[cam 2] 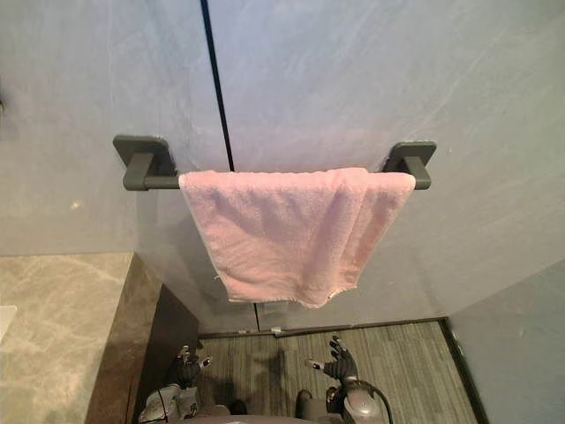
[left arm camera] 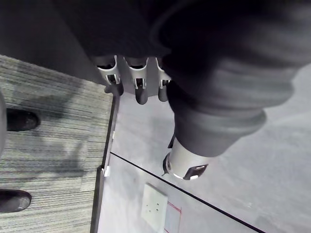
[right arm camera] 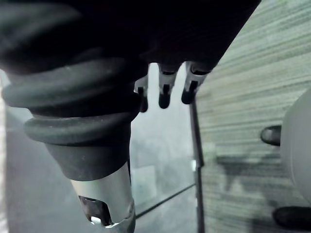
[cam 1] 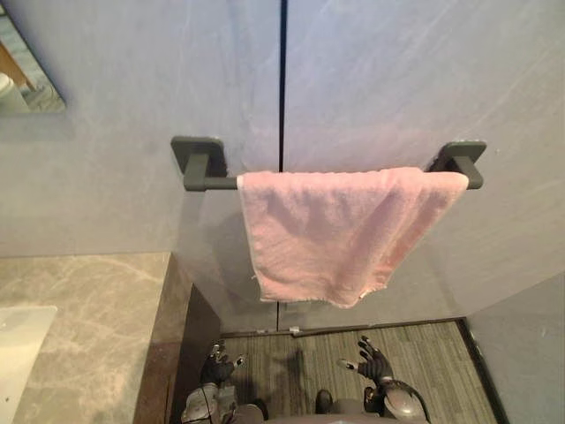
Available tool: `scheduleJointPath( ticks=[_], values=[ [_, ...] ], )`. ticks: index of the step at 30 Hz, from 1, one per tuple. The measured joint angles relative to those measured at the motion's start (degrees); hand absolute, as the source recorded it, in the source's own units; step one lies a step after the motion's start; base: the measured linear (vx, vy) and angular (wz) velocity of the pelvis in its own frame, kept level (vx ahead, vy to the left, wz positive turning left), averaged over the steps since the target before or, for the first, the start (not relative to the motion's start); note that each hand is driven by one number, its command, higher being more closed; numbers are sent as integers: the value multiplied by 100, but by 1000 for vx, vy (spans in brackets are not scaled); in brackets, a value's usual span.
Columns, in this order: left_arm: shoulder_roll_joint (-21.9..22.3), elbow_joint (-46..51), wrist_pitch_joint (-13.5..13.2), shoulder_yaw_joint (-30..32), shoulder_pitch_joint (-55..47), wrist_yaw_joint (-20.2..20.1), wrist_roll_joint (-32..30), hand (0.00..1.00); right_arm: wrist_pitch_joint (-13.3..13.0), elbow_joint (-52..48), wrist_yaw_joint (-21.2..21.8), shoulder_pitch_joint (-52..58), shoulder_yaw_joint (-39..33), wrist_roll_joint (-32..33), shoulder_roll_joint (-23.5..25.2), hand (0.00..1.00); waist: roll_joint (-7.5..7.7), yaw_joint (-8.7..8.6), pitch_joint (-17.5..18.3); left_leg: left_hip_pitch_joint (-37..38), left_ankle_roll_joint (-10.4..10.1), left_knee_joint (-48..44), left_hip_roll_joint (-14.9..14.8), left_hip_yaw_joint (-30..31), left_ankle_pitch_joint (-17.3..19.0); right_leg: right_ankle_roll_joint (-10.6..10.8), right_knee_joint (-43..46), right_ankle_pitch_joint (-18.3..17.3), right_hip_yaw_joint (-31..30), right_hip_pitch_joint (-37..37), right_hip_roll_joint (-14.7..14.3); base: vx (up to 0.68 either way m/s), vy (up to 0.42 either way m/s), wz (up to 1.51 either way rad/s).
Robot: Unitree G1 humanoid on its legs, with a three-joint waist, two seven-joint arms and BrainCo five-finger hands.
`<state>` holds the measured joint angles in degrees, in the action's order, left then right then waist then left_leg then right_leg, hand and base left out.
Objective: Organize washtable
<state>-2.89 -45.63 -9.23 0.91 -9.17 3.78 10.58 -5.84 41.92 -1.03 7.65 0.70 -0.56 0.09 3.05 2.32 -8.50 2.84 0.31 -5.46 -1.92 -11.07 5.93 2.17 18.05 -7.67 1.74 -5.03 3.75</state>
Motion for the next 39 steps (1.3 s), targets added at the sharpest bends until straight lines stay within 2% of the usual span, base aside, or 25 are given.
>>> scheduleJointPath(
  ticks=[1, 3, 5, 6, 7, 9, 11, 13, 14, 15, 16, 17, 19, 20, 22, 24, 25, 26, 28, 30, 34, 35, 36, 37, 39],
  values=[
    [-28, -4, 2, 2, 0, 11, 1, 0, 0, 3, 6, -24, 30, 0, 2, 0, 24, 21, 13, -22, 0, -88, -4, 47, 0, 54, 694, -323, 82, -26, 164, -8, -40, 30],
    [-58, -34, -4, 26, -9, 8, -1, 0, -1, 15, 7, -28, 30, 0, -2, 0, 66, 12, 47, -140, -5, -219, -6, 229, -2, 131, 1341, -528, -45, 94, 431, 1, -96, 41],
    [-74, -118, -4, 112, 48, 13, -3, 0, -3, 62, 9, -105, 30, 0, -18, 0, 105, 13, 73, -422, -71, -456, -3, 404, -44, 186, 1625, -552, -414, 169, 627, -24, -227, 48],
    [-89, -122, -2, 140, 50, 21, -7, 0, -2, 112, 8, -169, 32, 1, -22, 0, 195, 20, 134, -616, -113, -592, 8, 495, -70, 257, 1513, -571, -628, 248, 656, -116, -348, 56],
    [-99, -149, -1, 144, 62, 23, -12, 0, -1, 167, 7, -297, 45, 2, -44, 0, 168, 13, 120, -838, -265, -691, -5, 666, -175, 354, 1251, -774, -788, 315, 531, -164, -305, 49],
    [-89, -290, -1, 141, 123, 53, -30, 0, 1, 197, -3, -393, 109, 13, -100, 0, 66, 27, 108, -1069, -486, -647, -124, 909, -354, 348, 832, -1123, -641, 418, 426, -226, -357, 48],
    [-83, -394, -2, 130, 189, 101, -25, 0, 1, 198, -17, -506, 194, 52, -162, 0, -48, 41, 64, -1266, -629, -607, -291, 1082, -554, 252, 484, -1224, -461, 500, 231, -261, -321, 38],
    [-41, -458, -5, 71, 215, 146, -24, 0, -9, 199, -47, -619, 256, 71, -273, 0, -347, 3, -81, -1323, -767, -197, -574, 1450, -1094, -11, 208, -1069, -111, 582, -178, -297, -267, 63],
    [-34, -466, -5, 34, 215, 146, -24, 0, -14, 210, -59, -611, 250, 70, -293, 0, -396, 3, -117, -1296, -774, -66, -623, 1484, -1280, -53, 220, -1045, 2, 592, -238, -304, -239, 79],
    [-34, -485, -4, -41, 218, 155, -23, 0, -13, 236, -118, -599, 224, 67, -348, 0, -473, 1, -191, -1226, -789, 229, -670, 1481, -1699, -117, 265, -1012, 210, 564, -294, -323, -204, 67],
    [-17, -509, -3, -67, 238, 160, -26, 0, -13, 258, -164, -589, 180, 66, -436, 0, -452, 7, -254, -1193, -765, 314, -691, 1322, -1779, -337, 272, -968, 386, 512, -253, -311, -161, 54],
    [-1, -540, -5, -68, 245, 165, -26, 0, -12, 287, -184, -611, 124, 66, -464, 0, -495, 13, -256, -1210, -803, 196, -679, 1179, -1728, -422, 275, -920, 449, 465, -230, -282, -80, 43],
    [-66, -616, -1, -78, 251, 164, -29, 0, -14, 339, -262, -587, -87, 73, -489, 0, -416, -41, -292, -1284, -595, -765, -281, 797, -1126, -392, 237, -746, 638, 266, 176, -237, -25, 51],
    [-57, -619, -1, -79, 248, 169, -29, 0, -13, 391, -263, -583, -88, 73, -521, 0, -415, -61, -294, -1250, -565, -963, -241, 675, -971, -351, 164, -669, 659, 246, 240, -232, 8, 53],
    [2, -685, -1, -77, 177, 168, -32, 0, 16, 535, -256, -530, -136, 69, -535, 0, -521, -136, -255, -919, -527, -1496, -330, 135, -303, -251, -219, -312, 847, 241, 348, -218, 113, 49],
    [56, -738, 10, -75, 155, 162, -71, 0, 17, 634, -257, -449, -199, 68, -484, 0, -634, -170, -195, -591, -572, -1607, -596, -351, 92, -176, -276, -182, 1043, 201, 326, -151, 174, 60],
    [101, -728, 17, -90, 162, 136, -197, 0, 36, 692, -256, -419, -297, 68, -488, 0, -718, -182, -185, -624, -637, -1499, -645, -567, 126, -124, -259, -148, 1225, 195, 268, -150, 151, 72],
    [84, -724, 16, -102, 154, 135, -229, 0, 71, 696, -253, -408, -318, 68, -454, 0, -681, -189, -170, -619, -641, -1396, -608, -630, 98, -96, -338, -114, 1239, 213, 272, -152, 127, 83],
    [55, -721, 40, -158, 133, 131, -249, 0, 87, 702, -248, -379, -346, 67, -412, 0, -661, -194, -142, -292, -491, -404, -391, -602, -183, -13, -885, 194, 1448, 457, 316, -124, 126, 69],
    [78, -753, 123, -245, 111, 128, -296, 0, 92, 731, -251, -395, -439, 60, -354, 0, -772, -237, -92, 190, -386, 935, -198, -460, -754, 59, -1369, 409, 1710, 645, 274, -198, 126, 66],
    [94, -801, 122, -290, 130, 120, -358, 0, 99, 738, -241, -441, -245, -4, -246, 0, -788, -238, -76, 181, -388, 1135, -133, -283, -876, 86, -1384, 539, 1732, 683, 255, -158, 28, 19],
    [88, -807, 125, -303, 123, 120, -375, 0, 110, 751, -229, -443, -148, -18, -247, 0, -781, -257, -83, 156, -374, 1135, -106, -209, -885, 116, -1093, 407, 1637, 576, 278, -143, -10, 19],
    [79, -841, 132, -365, 130, 116, -446, 0, 109, 727, -217, -497, -105, -48, -240, 0, -777, -372, -75, 91, -312, 1136, -68, -27, -899, 146, -563, 76, 976, 328, 169, -153, -37, 66],
    [-34, -858, 147, -447, 157, 81, -516, 0, 100, 722, -209, -520, -90, -62, -249, 0, -662, -500, -74, 30, -287, 1136, 48, 270, -917, 24, -300, -138, 142, 220, -9, -92, -54, 79],
    [-6, -871, 138, -433, 162, 40, -572, 0, 114, 777, -209, -475, -96, -59, -327, 0, -645, -400, -71, -15, -294, 1136, 84, 485, -924, 24, -353, -189, 95, 192, -59, -15, -60, 66]
  ],
)
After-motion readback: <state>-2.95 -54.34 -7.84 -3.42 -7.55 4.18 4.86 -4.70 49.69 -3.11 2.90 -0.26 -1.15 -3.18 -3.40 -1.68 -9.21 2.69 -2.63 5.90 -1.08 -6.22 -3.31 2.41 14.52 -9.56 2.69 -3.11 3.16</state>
